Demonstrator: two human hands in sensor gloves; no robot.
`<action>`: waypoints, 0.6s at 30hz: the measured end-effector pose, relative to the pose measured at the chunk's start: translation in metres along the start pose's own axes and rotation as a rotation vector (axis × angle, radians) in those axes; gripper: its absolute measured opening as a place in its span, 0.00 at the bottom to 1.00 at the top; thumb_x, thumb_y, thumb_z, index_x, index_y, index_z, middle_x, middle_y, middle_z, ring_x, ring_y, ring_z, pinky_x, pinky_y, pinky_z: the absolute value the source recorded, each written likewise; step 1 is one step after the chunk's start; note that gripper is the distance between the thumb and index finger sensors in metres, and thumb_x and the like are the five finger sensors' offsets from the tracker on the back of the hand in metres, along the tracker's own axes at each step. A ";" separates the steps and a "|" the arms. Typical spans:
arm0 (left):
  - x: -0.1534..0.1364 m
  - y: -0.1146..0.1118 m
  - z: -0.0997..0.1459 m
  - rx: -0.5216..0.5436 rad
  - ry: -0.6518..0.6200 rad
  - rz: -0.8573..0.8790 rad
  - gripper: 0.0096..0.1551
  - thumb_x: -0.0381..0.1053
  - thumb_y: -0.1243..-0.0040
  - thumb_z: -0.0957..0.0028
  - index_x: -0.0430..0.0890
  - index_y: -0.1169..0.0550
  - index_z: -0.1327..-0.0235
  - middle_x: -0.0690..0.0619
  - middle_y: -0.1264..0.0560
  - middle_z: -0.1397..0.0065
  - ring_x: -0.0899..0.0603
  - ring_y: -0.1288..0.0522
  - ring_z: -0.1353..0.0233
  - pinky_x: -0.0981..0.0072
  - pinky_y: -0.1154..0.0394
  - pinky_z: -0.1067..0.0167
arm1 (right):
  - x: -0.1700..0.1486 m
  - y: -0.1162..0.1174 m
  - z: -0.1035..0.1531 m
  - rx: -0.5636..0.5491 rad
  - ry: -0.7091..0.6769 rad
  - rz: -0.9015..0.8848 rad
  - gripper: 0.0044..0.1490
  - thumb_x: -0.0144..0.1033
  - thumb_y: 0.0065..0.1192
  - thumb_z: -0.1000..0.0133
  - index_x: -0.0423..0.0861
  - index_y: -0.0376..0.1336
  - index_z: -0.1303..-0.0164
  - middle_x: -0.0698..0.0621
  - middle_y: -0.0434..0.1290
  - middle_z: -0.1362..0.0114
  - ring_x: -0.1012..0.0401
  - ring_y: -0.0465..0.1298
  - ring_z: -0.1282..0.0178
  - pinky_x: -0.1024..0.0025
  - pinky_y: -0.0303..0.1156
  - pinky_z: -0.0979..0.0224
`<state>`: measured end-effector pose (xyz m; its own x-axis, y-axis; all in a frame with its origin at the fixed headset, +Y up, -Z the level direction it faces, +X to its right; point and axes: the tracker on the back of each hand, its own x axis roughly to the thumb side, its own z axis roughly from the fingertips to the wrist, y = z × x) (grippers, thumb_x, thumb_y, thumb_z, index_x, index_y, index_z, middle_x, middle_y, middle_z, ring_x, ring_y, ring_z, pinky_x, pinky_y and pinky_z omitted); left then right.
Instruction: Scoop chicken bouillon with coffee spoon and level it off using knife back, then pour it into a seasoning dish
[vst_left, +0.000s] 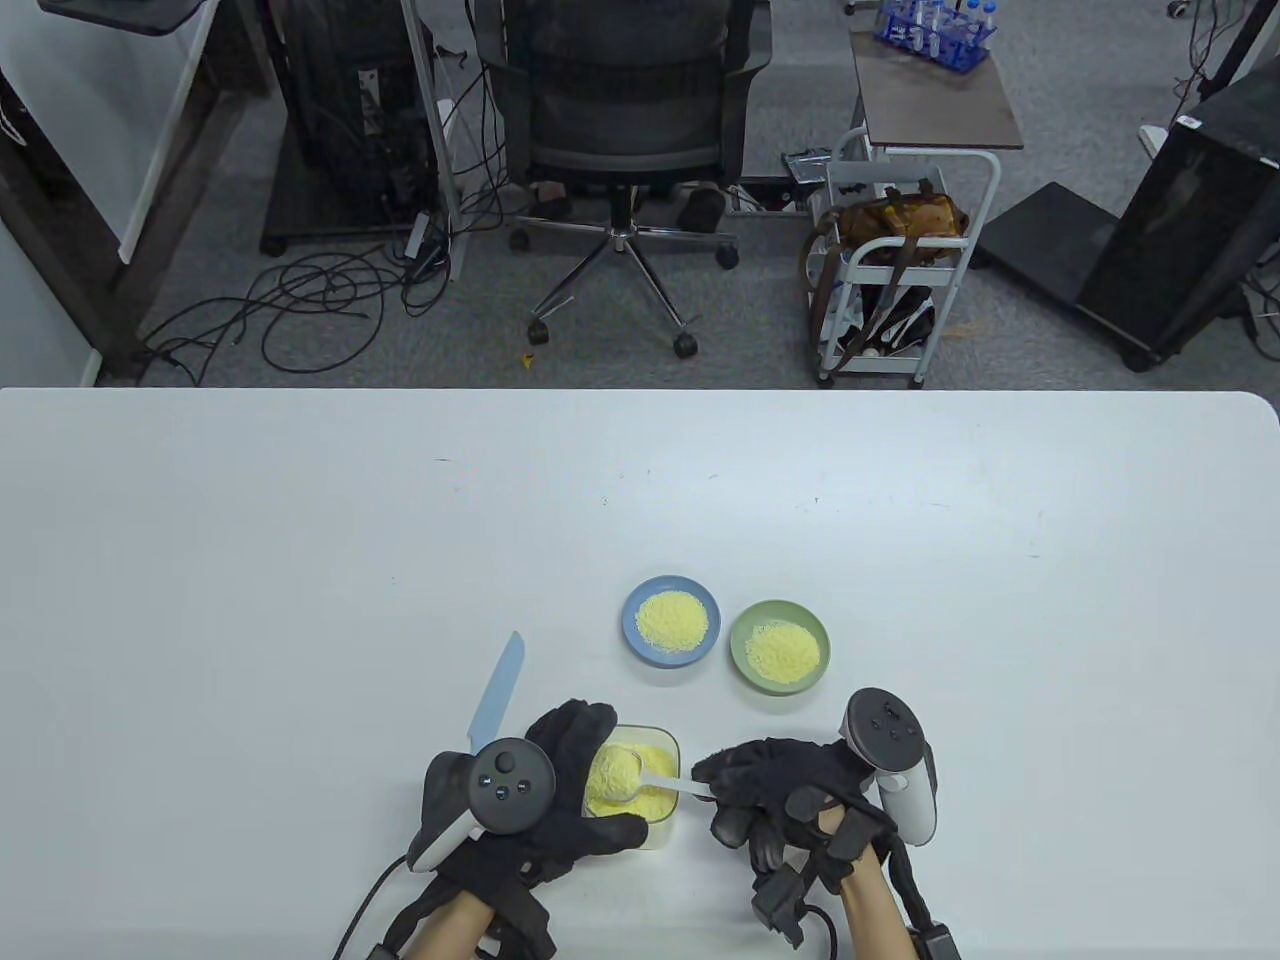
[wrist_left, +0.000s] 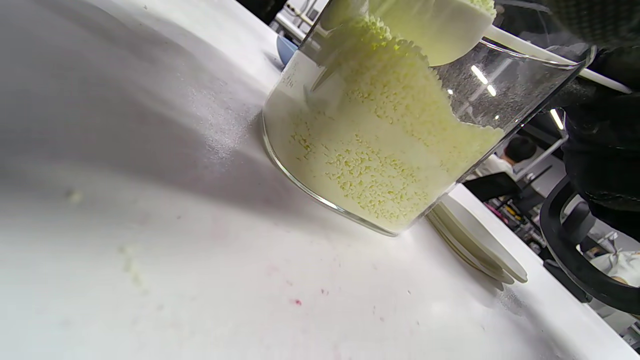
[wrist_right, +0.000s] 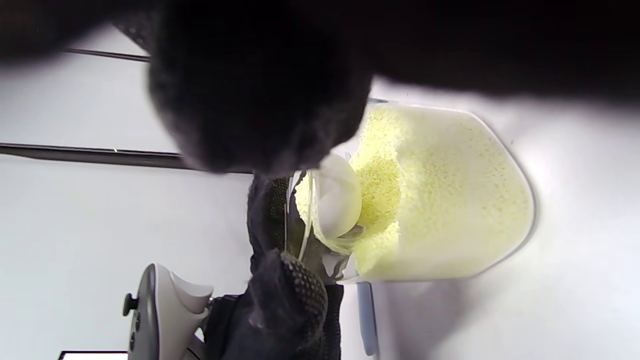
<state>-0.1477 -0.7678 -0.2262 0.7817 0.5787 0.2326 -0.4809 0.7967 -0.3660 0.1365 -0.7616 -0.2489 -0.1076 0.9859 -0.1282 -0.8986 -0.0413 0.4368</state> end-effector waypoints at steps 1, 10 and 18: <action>0.000 0.000 0.000 -0.004 0.000 0.001 0.68 0.83 0.43 0.68 0.60 0.59 0.21 0.41 0.55 0.12 0.31 0.54 0.13 0.31 0.51 0.24 | 0.000 -0.001 0.001 -0.004 -0.005 0.003 0.22 0.27 0.67 0.53 0.25 0.71 0.60 0.37 0.81 0.81 0.78 0.80 0.97 0.74 0.83 0.89; -0.004 0.025 0.015 0.074 -0.050 -0.044 0.68 0.86 0.51 0.67 0.56 0.58 0.18 0.41 0.59 0.11 0.31 0.58 0.12 0.23 0.61 0.27 | 0.003 -0.010 0.006 -0.011 -0.057 -0.051 0.22 0.27 0.66 0.53 0.25 0.71 0.60 0.37 0.81 0.81 0.78 0.80 0.97 0.74 0.83 0.90; -0.035 0.063 0.037 0.171 0.179 -0.206 0.51 0.73 0.49 0.50 0.48 0.42 0.18 0.38 0.41 0.14 0.30 0.40 0.16 0.22 0.55 0.28 | 0.006 -0.010 0.010 -0.008 -0.090 -0.066 0.22 0.27 0.66 0.53 0.25 0.71 0.59 0.38 0.81 0.80 0.78 0.80 0.97 0.74 0.83 0.89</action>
<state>-0.2199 -0.7317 -0.2238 0.9198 0.3743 0.1180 -0.3532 0.9205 -0.1672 0.1491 -0.7536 -0.2455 -0.0098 0.9971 -0.0754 -0.9057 0.0232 0.4232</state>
